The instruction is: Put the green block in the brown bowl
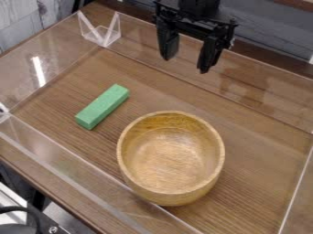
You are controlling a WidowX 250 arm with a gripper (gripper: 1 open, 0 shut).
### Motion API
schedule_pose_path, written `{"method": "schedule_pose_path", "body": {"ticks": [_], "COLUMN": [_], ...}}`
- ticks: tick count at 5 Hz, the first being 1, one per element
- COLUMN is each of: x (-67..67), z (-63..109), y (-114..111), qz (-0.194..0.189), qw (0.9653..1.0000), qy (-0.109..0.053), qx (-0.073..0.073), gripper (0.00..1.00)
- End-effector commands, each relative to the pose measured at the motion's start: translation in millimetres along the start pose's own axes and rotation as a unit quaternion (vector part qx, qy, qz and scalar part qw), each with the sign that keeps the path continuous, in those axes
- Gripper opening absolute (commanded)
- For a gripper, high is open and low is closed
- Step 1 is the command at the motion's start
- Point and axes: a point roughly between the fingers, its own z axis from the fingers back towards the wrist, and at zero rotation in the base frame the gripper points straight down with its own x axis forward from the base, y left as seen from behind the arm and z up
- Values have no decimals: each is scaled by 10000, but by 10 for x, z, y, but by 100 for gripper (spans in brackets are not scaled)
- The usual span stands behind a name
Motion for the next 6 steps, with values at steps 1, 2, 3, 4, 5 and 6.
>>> {"method": "schedule_pose_path", "body": {"ticks": [1, 2, 3, 4, 5, 6], "x": [-50, -197, -372, -457, -468, -464], "z": [-65, -251, -313, -368, -441, -524], "y": [185, 503, 832, 1037, 1090, 1123], "qz": [-165, -451, -693, -789, -823, -874], "qw": [9999, 9989, 9973, 9961, 9957, 9952], "qy": [16, 69, -152, -318, -362, -399], "qx": [25, 90, 168, 238, 224, 197], "gripper": [100, 100, 100, 100, 100, 100]}}
